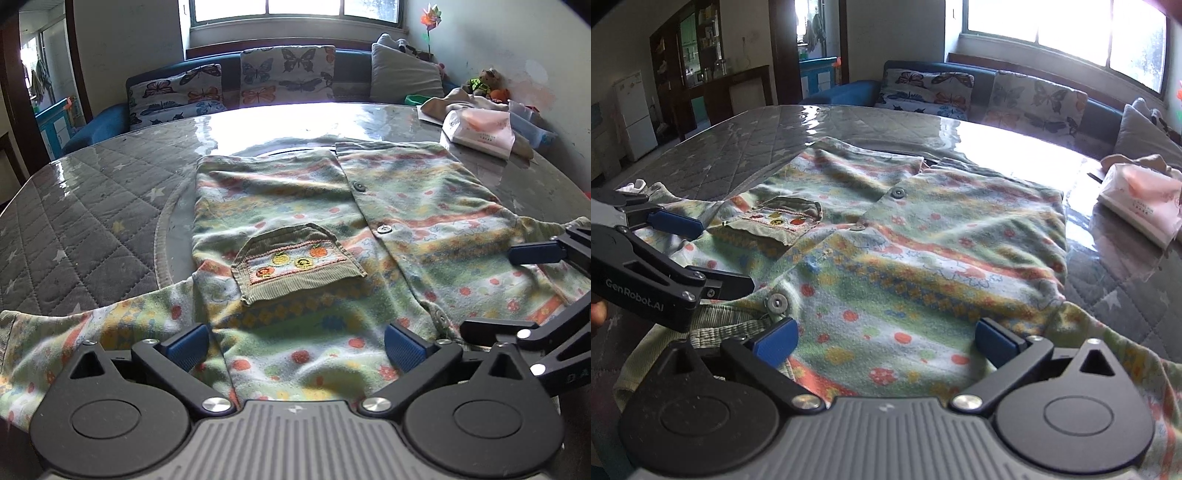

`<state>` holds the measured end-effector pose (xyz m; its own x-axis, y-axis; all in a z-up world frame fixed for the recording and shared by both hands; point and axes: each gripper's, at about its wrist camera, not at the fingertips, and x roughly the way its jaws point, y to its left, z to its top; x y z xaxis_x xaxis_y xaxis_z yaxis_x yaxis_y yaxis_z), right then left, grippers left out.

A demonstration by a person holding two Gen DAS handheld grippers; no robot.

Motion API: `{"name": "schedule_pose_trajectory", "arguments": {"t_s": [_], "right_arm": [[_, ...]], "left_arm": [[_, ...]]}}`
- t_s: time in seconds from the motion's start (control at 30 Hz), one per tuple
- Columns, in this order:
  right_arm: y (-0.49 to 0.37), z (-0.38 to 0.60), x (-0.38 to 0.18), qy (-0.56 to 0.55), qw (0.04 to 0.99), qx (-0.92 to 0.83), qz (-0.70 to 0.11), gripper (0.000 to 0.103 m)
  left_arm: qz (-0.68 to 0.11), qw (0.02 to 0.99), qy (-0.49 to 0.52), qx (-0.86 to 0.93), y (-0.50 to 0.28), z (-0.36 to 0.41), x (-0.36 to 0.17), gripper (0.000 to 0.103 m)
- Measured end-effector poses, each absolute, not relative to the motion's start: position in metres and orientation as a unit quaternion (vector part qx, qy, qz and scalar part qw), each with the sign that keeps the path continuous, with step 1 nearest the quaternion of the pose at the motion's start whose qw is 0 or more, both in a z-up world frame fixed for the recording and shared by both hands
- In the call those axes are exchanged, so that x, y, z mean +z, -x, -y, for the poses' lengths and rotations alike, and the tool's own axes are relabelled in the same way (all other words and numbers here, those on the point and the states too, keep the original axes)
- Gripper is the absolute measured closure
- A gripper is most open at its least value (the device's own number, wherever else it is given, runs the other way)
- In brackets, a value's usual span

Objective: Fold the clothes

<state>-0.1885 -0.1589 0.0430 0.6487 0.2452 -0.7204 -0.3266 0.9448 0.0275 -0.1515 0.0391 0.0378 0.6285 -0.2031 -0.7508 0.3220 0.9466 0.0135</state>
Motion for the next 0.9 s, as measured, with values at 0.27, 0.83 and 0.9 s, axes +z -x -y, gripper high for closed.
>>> {"name": "schedule_pose_trajectory", "arguments": {"t_s": [0.27, 0.83, 0.9], "right_arm": [[0.213, 0.163, 0.050, 0.077, 0.906, 0.163, -0.382, 0.001], [0.209, 0.181, 0.044, 0.050, 0.904, 0.122, -0.407, 0.000], [0.209, 0.181, 0.044, 0.051, 0.902, 0.123, -0.410, 0.000]], "left_arm": [[-0.411, 0.902, -0.059, -0.116, 0.157, -0.056, 0.044, 0.000], [-0.377, 0.921, -0.035, 0.094, 0.139, -0.238, 0.059, 0.003], [-0.384, 0.918, -0.025, 0.096, 0.134, -0.253, 0.055, 0.011]]}}
